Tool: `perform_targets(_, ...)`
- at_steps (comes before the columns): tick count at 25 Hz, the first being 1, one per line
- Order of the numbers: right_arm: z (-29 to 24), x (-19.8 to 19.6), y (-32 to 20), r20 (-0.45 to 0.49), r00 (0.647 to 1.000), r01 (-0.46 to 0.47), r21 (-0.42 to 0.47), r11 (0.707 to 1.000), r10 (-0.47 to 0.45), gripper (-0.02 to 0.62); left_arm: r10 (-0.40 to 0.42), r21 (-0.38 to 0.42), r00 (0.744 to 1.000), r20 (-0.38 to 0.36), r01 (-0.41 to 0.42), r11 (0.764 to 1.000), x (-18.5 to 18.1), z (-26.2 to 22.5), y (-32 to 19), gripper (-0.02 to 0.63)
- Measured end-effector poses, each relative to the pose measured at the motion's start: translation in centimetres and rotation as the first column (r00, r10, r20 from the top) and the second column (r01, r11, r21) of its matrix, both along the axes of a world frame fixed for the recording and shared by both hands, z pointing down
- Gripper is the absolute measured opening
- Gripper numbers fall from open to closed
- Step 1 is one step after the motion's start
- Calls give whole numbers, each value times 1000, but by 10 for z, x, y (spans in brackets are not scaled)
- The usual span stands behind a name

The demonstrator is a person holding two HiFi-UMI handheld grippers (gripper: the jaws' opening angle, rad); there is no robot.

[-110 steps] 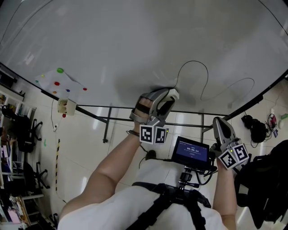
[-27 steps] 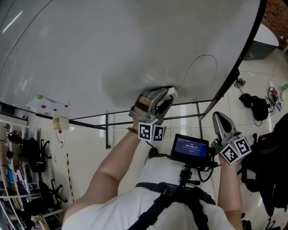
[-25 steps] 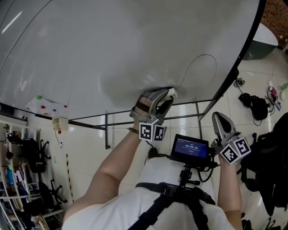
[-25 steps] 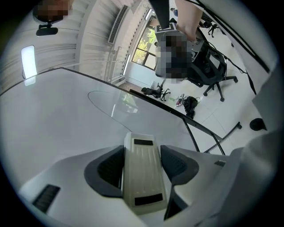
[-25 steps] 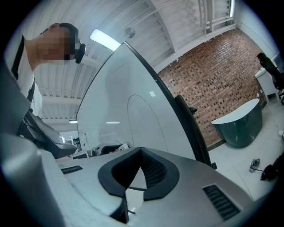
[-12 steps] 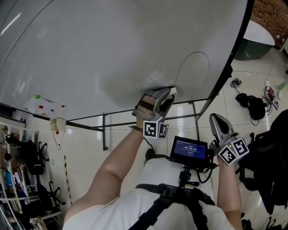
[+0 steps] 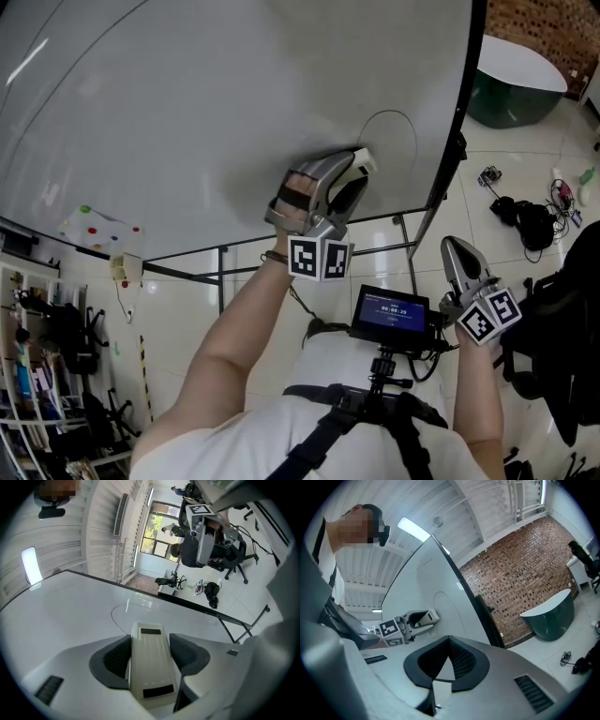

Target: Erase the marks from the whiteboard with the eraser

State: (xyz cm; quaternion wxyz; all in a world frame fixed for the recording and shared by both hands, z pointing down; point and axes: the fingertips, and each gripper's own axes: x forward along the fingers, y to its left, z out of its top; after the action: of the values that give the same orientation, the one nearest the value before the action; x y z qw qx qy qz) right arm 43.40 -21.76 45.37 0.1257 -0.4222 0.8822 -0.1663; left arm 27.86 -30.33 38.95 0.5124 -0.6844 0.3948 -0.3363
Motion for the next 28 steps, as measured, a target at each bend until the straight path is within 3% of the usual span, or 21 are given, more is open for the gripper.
perform_targets(3, 1, 10, 3, 14, 1000, -18, 3, 1000, 18, 15, 10, 18, 1000, -19, -10, 1000, 11, -29, -2, 296)
perform_targets(8, -4, 24, 4, 40, 997, -65, 8, 998, 64, 15, 13, 35, 993, -117, -9, 999, 15, -94, -6, 298)
perform_targets(12, 0, 49, 5, 62, 992, -113, 5, 994, 112, 15, 33, 87, 990, -140, -21, 996, 35, -123, -9, 298)
perform_targets(15, 7, 63, 7, 74, 988, -139, -4, 990, 138, 15, 40, 129, 992, -120, -24, 991, 51, -117, -10, 298)
perform_targets(21, 15, 74, 7, 77, 983, -163, -21, 986, 164, 15, 101, 133, 993, -52, -94, 987, 87, -89, -16, 299)
perform_targets(28, 25, 84, 6, 68, 978, -195, -50, 980, 198, 15, 180, 48, 981, 72, -184, 982, 123, -8, -24, 301)
